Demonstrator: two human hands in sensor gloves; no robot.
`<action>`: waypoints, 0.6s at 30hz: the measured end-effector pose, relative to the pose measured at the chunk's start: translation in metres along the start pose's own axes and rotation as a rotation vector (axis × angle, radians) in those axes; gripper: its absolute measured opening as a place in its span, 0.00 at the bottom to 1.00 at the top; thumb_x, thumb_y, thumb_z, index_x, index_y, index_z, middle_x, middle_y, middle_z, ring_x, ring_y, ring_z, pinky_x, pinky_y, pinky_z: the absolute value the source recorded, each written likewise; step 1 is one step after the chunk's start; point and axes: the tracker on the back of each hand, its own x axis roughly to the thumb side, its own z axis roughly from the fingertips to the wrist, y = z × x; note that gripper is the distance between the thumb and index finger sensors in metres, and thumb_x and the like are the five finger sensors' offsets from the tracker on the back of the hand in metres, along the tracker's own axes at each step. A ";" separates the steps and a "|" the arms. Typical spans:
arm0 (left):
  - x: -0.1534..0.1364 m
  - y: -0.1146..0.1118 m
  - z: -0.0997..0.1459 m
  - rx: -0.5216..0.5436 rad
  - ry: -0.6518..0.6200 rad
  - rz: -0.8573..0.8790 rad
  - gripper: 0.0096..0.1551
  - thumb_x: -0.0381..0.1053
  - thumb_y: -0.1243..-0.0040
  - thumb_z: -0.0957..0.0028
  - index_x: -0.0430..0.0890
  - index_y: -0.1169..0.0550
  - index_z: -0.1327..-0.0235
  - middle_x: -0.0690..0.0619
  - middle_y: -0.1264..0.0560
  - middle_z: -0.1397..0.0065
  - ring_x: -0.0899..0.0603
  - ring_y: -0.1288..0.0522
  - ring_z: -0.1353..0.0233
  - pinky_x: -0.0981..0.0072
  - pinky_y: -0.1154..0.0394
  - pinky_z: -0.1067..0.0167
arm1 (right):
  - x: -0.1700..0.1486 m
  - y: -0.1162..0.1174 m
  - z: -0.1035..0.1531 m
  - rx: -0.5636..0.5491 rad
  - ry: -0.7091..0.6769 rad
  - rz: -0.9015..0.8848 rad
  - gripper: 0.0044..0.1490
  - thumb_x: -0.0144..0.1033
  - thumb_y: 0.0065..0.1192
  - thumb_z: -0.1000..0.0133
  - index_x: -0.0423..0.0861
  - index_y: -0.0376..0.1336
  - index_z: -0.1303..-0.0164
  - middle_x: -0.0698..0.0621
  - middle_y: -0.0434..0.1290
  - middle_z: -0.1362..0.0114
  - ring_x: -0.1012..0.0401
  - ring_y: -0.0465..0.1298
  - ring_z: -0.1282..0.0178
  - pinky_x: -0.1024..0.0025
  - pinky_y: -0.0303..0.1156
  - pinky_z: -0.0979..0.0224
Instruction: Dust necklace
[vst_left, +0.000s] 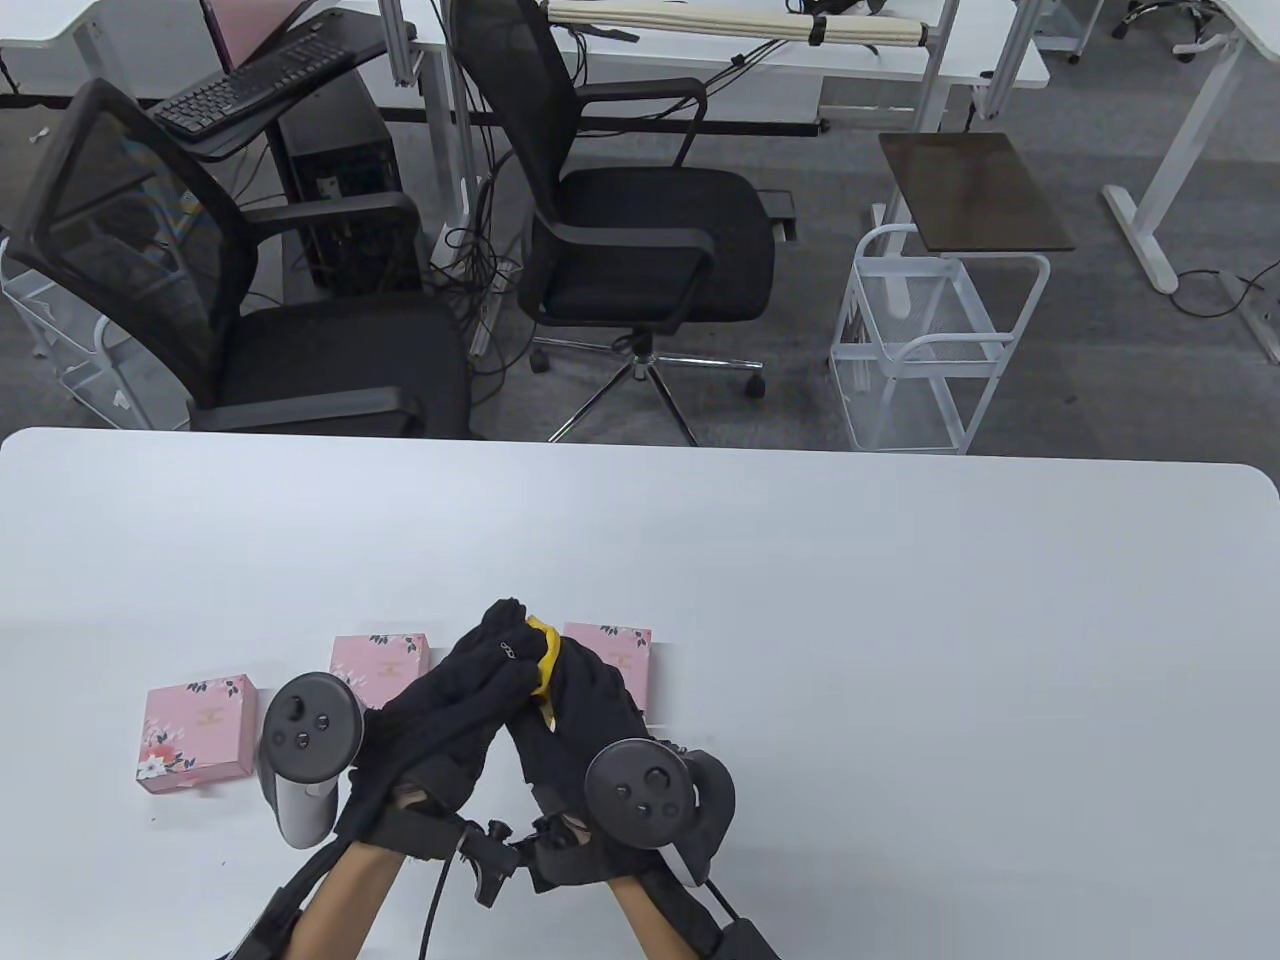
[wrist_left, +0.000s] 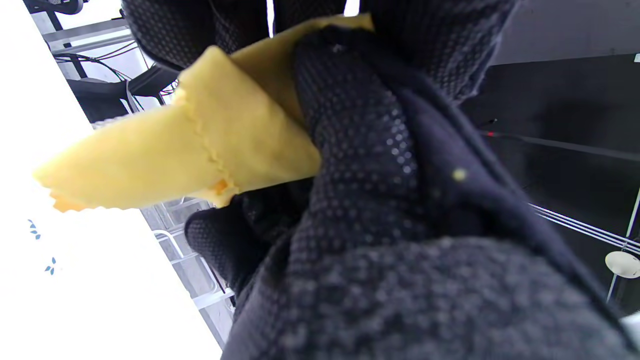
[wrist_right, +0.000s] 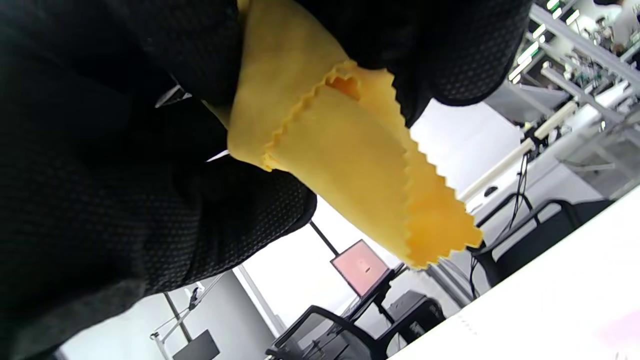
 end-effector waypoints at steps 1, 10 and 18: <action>0.000 0.000 0.000 0.001 -0.001 0.001 0.21 0.61 0.34 0.40 0.57 0.19 0.37 0.46 0.32 0.17 0.33 0.34 0.20 0.37 0.32 0.29 | 0.000 -0.001 -0.001 0.006 -0.006 0.000 0.28 0.45 0.63 0.32 0.39 0.63 0.29 0.33 0.70 0.27 0.38 0.76 0.36 0.40 0.70 0.31; 0.000 0.009 -0.001 0.018 -0.009 -0.011 0.20 0.60 0.33 0.41 0.56 0.16 0.39 0.46 0.26 0.20 0.34 0.31 0.22 0.39 0.31 0.30 | 0.000 -0.005 -0.004 0.071 -0.068 0.012 0.24 0.43 0.57 0.29 0.39 0.65 0.32 0.35 0.74 0.32 0.42 0.79 0.42 0.44 0.73 0.34; 0.004 0.018 0.001 0.070 -0.056 -0.067 0.20 0.61 0.32 0.43 0.57 0.15 0.41 0.51 0.21 0.24 0.38 0.25 0.26 0.42 0.27 0.33 | -0.001 -0.006 -0.005 0.115 -0.050 -0.063 0.25 0.40 0.61 0.31 0.40 0.64 0.29 0.38 0.79 0.40 0.50 0.82 0.52 0.51 0.77 0.40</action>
